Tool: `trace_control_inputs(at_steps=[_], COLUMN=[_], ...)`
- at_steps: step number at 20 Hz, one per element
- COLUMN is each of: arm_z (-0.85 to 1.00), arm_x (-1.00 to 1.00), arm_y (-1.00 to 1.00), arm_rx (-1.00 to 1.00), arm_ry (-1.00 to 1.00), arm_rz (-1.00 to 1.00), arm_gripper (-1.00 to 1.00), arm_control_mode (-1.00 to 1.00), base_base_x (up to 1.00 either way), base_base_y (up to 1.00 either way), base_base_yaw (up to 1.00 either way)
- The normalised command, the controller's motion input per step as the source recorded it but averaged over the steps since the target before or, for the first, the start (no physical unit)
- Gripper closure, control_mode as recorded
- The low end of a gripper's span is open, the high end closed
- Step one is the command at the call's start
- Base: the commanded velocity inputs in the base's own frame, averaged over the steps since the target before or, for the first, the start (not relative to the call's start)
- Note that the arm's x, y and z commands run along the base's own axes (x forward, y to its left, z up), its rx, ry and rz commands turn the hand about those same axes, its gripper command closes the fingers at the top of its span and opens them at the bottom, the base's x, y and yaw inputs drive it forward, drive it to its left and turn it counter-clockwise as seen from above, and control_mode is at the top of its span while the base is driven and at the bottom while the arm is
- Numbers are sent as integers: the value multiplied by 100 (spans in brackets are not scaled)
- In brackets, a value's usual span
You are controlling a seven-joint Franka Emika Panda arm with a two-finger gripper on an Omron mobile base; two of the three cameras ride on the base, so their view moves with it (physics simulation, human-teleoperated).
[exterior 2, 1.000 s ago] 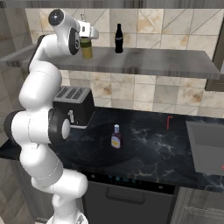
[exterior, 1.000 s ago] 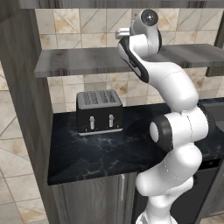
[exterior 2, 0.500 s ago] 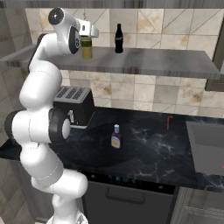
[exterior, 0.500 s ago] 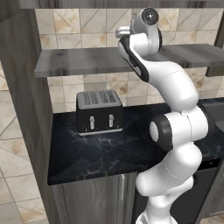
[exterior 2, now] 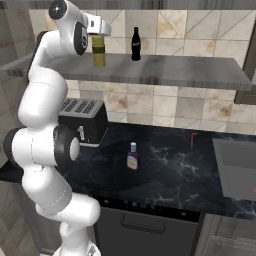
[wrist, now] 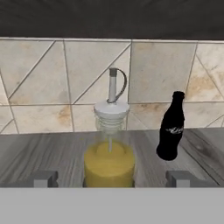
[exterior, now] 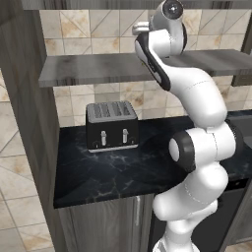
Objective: Pick the condiment bottle and oil and vinegar bottle from the counter and place them in the cabinet.
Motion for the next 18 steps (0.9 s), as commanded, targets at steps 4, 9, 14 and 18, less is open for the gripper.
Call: trace_control_inputs(at_steps=[4, 9, 14, 18], arm_z=[-20, -52, -77, -98], arm_x=[-88, -100, -100, -100], arm_y=[-14, -22, -35, -35], arm_rx=[-3, -5, -7, -13], arm_ry=[-9, -9, -6, -1], arm_rz=[0, 0, 0, 0], arm_gripper=[-100, -100, -100, -100], arm_control_mode=[-100, -100, -100, -100], base_base_x=[0, 0, 0, 0], base_base_y=[0, 0, 0, 0], base_base_yaw=[0, 0, 0, 0])
